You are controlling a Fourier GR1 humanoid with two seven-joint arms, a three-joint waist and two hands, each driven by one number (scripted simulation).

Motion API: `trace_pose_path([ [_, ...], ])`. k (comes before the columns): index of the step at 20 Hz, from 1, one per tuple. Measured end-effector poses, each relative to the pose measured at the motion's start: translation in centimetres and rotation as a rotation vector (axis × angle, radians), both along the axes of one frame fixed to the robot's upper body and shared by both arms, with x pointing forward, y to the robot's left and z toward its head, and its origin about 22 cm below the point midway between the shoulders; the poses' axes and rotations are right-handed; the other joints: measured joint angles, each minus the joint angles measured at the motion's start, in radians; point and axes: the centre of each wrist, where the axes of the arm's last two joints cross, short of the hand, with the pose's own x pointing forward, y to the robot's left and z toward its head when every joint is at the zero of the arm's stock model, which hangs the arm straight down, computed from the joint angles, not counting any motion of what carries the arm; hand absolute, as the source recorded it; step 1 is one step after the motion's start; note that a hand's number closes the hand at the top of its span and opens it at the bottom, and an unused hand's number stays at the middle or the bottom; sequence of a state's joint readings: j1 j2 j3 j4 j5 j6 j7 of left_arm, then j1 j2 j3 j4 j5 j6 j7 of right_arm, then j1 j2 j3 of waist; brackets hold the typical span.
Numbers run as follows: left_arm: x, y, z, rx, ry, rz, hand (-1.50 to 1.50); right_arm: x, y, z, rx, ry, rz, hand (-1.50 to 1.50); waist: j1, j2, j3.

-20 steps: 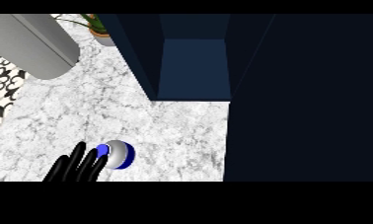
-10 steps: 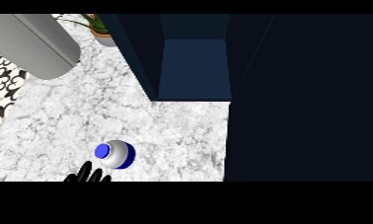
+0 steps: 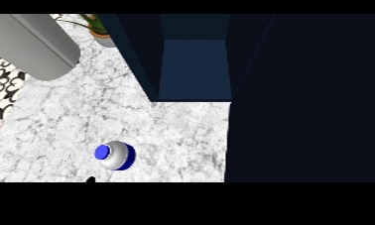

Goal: Pick up the bottled water, place it into the cabinet and close the cabinet

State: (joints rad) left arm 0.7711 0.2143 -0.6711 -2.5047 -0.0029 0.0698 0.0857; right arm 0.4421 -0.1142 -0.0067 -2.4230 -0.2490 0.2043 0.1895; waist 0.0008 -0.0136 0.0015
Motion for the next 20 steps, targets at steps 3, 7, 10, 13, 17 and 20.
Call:
trace_pose_path([
  [3, -0.5, -0.1, -0.1, -0.007, 0.004, 0.014, -1.5, -0.2, -0.2, -0.1, 0.002, 0.007, -0.005, -1.5, 0.002, 0.0, 0.0],
  [7, -0.8, 0.0, -0.3, -0.004, -0.002, 0.052, -1.5, -0.4, -0.3, -0.2, 0.0, 0.01, -0.001, -1.5, 0.002, -0.001, -0.001],
  [10, -1.0, 0.5, -0.6, 0.016, -0.013, 0.094, -1.5, -0.6, -0.5, -0.3, 0.0, 0.012, -0.009, -1.5, 0.002, 0.0, -0.001],
  [13, -1.0, 1.0, -0.8, 0.044, -0.018, 0.132, -1.5, -0.7, -0.5, -0.4, 0.007, 0.012, -0.003, -1.5, -0.002, 0.002, -0.002],
  [17, -0.8, 2.0, -1.2, 0.097, -0.014, 0.174, -1.5, -1.0, -0.9, -0.5, -0.006, 0.012, -0.002, -1.5, -0.008, 0.005, -0.002],
  [20, -0.3, 2.8, -1.6, 0.125, -0.019, 0.195, -1.5, -1.2, -0.9, -0.6, -0.002, 0.01, 0.004, -1.5, -0.013, 0.007, -0.003],
])
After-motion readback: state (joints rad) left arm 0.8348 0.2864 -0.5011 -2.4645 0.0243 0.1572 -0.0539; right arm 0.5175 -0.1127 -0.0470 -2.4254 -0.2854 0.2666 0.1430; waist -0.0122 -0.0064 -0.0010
